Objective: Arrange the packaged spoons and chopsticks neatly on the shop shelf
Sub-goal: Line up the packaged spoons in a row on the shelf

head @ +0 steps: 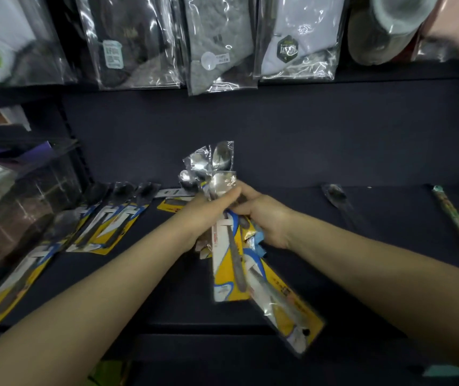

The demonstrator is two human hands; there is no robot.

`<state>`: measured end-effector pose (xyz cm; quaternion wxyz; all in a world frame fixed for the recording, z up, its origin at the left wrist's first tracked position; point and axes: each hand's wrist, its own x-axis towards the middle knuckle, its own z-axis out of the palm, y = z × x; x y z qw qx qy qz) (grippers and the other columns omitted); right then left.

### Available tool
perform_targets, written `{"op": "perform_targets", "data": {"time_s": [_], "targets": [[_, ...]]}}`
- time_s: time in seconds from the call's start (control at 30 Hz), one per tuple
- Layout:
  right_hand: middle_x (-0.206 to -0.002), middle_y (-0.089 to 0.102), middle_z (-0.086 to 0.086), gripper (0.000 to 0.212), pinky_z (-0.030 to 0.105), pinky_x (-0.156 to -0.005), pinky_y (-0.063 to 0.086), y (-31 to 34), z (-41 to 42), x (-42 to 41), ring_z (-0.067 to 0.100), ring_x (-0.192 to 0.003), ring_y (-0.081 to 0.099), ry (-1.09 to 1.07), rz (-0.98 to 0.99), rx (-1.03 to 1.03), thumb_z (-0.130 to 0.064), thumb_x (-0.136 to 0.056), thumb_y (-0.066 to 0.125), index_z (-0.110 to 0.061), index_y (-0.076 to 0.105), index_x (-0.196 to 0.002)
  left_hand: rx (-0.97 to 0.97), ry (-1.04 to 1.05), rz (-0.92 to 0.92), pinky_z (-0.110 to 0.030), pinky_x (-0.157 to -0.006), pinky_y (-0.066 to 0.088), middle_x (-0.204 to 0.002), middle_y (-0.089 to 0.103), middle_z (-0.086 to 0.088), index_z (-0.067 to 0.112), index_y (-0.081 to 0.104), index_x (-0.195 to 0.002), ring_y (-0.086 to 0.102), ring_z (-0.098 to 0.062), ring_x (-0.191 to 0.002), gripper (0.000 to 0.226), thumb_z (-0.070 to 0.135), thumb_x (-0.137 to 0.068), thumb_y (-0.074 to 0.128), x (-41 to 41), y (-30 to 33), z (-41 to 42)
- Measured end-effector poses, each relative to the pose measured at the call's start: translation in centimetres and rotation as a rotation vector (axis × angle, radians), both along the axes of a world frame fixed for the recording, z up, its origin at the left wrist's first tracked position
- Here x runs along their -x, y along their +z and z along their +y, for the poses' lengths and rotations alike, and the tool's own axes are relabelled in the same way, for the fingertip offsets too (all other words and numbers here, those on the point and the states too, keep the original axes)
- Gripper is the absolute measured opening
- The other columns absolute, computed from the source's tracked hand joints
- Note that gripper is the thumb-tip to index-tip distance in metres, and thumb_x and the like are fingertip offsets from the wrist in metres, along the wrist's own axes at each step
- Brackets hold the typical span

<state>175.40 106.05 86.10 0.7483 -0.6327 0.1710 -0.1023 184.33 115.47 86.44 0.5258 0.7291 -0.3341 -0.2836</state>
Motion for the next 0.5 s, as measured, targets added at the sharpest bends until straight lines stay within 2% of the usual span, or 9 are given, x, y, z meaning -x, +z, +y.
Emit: {"op": "perform_targets", "data": {"time_s": [0.03, 0.1, 0.17, 0.23, 0.3, 0.37, 0.43, 0.5], "targets": [[-0.129, 0.055, 0.017, 0.069, 0.037, -0.073, 0.051, -0.1, 0.1, -0.1, 0.031, -0.096, 0.061, -0.025, -0.014, 0.010, 0.008, -0.088, 0.043, -0.032, 0.028, -0.143, 0.046, 0.007, -0.017, -0.020, -0.062, 0.055, -0.081, 0.074, 0.006, 0.029, 0.065, -0.104, 0.070, -0.008, -0.073, 0.032, 0.049, -0.080, 0.061, 0.0, -0.1, -0.2], [-0.135, 0.050, 0.020, 0.075, 0.039, -0.073, 0.052, -0.2, -0.1, 0.0, 0.035, -0.103, 0.061, -0.056, -0.047, -0.101, 0.009, -0.085, 0.041, -0.029, 0.020, -0.145, 0.084, 0.046, -0.001, -0.032, -0.077, 0.057, -0.094, 0.073, -0.003, 0.022, 0.063, -0.107, 0.070, -0.016, -0.083, 0.036, 0.039, -0.076, 0.069, -0.1, -0.3, -0.5], [-0.134, 0.049, 0.021, 0.067, 0.039, -0.073, 0.054, 0.1, -0.4, 0.5, 0.033, -0.100, 0.061, -0.013, -0.080, -0.232, 0.008, -0.082, 0.036, -0.021, 0.028, -0.142, 0.099, 0.091, 0.023, -0.037, -0.080, 0.056, -0.102, 0.070, -0.007, 0.015, 0.059, -0.113, 0.069, -0.020, -0.088, 0.046, 0.033, -0.073, 0.073, -0.2, -0.7, -0.6], [-0.125, 0.053, 0.021, 0.067, 0.039, -0.073, 0.053, 0.2, -0.7, 1.0, 0.032, -0.096, 0.059, 0.039, -0.060, -0.237, 0.013, -0.074, 0.032, -0.014, 0.039, -0.135, 0.123, 0.111, -0.001, -0.035, -0.077, 0.057, -0.101, 0.070, -0.008, 0.013, 0.058, -0.113, 0.069, -0.020, -0.087, 0.044, 0.027, -0.074, 0.074, -0.5, -1.4, -0.8], [-0.119, 0.053, 0.020, 0.078, 0.037, -0.073, 0.049, 0.0, -0.8, 1.2, 0.034, -0.101, 0.055, 0.058, -0.050, -0.185, 0.021, -0.065, 0.028, -0.012, 0.040, -0.134, 0.120, 0.153, -0.001, -0.035, -0.077, 0.057, -0.101, 0.070, -0.009, 0.011, 0.056, -0.112, 0.068, -0.020, -0.087, 0.044, 0.025, -0.075, 0.074, -0.8, -2.2, -0.8], [-0.115, 0.055, 0.017, 0.083, 0.033, -0.065, 0.051, -0.4, -0.7, 1.2, 0.032, -0.100, 0.057, 0.075, -0.023, -0.075, 0.029, -0.063, 0.026, -0.015, 0.041, -0.132, 0.134, 0.205, -0.013, -0.034, -0.075, 0.056, -0.103, 0.068, -0.008, 0.010, 0.053, -0.116, 0.067, -0.020, -0.088, 0.048, 0.023, -0.075, 0.074, -1.2, -3.0, -0.8], [-0.103, 0.059, 0.014, 0.076, 0.029, -0.056, 0.053, -0.6, -0.5, 1.1, 0.027, -0.090, 0.062, 0.045, 0.035, 0.017, 0.030, -0.070, 0.030, -0.018, 0.042, -0.128, 0.184, 0.258, -0.110, -0.024, -0.068, 0.052, -0.103, 0.066, -0.003, 0.012, 0.046, -0.120, 0.064, -0.015, -0.088, 0.053, 0.021, -0.075, 0.073, -1.3, -3.5, -1.0], [-0.096, 0.059, 0.014, 0.058, 0.029, -0.057, 0.052, -0.4, 0.1, 0.9, 0.024, -0.083, 0.061, -0.046, 0.099, 0.155, 0.023, -0.077, 0.039, -0.014, 0.044, -0.122, 0.196, 0.292, -0.220, -0.019, -0.066, 0.046, -0.105, 0.060, 0.001, 0.012, 0.039, -0.126, 0.060, -0.013, -0.091, 0.061, 0.021, -0.076, 0.073, -1.2, -3.6, -1.4]]}}
